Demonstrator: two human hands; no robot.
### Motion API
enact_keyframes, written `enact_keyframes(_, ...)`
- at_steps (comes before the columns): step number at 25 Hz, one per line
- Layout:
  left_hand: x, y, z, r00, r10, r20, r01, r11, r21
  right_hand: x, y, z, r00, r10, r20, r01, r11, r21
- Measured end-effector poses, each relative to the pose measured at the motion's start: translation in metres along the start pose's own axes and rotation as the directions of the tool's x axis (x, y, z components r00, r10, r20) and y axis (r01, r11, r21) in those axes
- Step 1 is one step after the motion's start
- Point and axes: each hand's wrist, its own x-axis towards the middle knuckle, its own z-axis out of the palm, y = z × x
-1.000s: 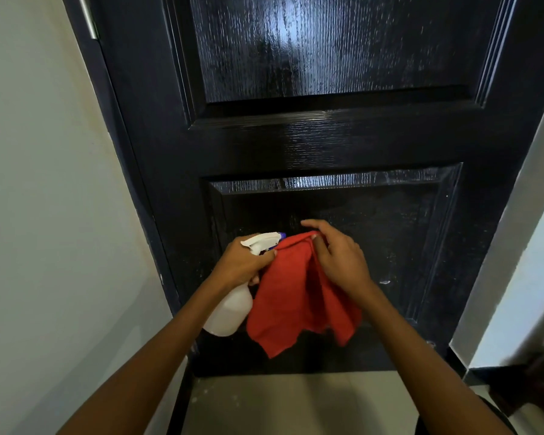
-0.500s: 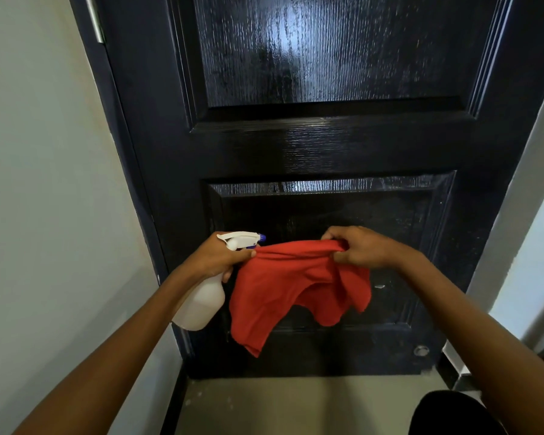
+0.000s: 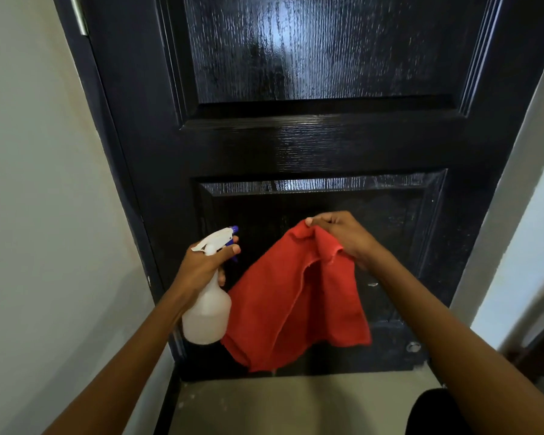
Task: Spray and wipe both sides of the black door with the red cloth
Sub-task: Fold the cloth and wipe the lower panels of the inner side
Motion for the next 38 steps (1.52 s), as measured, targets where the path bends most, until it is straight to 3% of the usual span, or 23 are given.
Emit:
enact_keyframes(3,-0.022,-0.017,0.018,0.998,0.034,-0.061,-0.038,0.997,-0.072,0.004,0.012,0.014,0.996,0.080,-0.034,-0.075,0.989,0.124)
enact_keyframes(5,-0.031,-0.031,0.029,0.996,0.043,-0.074,-0.050,0.994,-0.099,0.002,0.021,0.015,0.993,0.104,-0.059,-0.100,0.993,0.061)
enact_keyframes(12,-0.045,-0.086,0.056,0.980,-0.164,-0.114,0.149,0.981,-0.128,-0.002,0.062,0.023,0.991,0.117,-0.070,-0.126,0.983,-0.133)
enact_keyframes(16,-0.050,-0.136,0.058,0.957,-0.165,-0.238,0.217,0.953,0.210,-0.005,0.087,0.025,0.989,0.109,-0.096,-0.126,0.975,-0.184)
enact_keyframes(18,-0.065,-0.171,0.057,0.944,-0.179,-0.276,0.264,0.911,0.316,-0.009,0.104,0.035,0.991,0.131,-0.008,-0.130,0.966,-0.222)
enact_keyframes(22,-0.104,-0.241,0.053,0.932,-0.282,-0.229,0.345,0.886,0.310,-0.025,0.135,0.065,0.941,0.307,0.144,-0.234,0.895,-0.379)
enact_keyframes(26,-0.123,-0.282,0.060,0.879,-0.403,-0.256,0.465,0.842,0.272,-0.034,0.152,0.090,0.873,0.409,0.267,-0.173,0.771,-0.613)
enact_keyframes(31,-0.129,-0.310,0.073,0.865,-0.475,-0.159,0.500,0.805,0.320,-0.025,0.151,0.079,0.850,0.453,0.269,-0.100,0.641,-0.761)
enact_keyframes(35,-0.133,-0.327,0.065,0.877,-0.466,-0.116,0.466,0.768,0.440,-0.016,0.146,0.066,0.860,0.434,0.268,-0.069,0.621,-0.781)
enact_keyframes(38,-0.136,-0.341,0.057,0.842,-0.531,-0.094,0.509,0.724,0.465,-0.013,0.150,0.065,0.857,0.436,0.276,-0.056,0.610,-0.790)
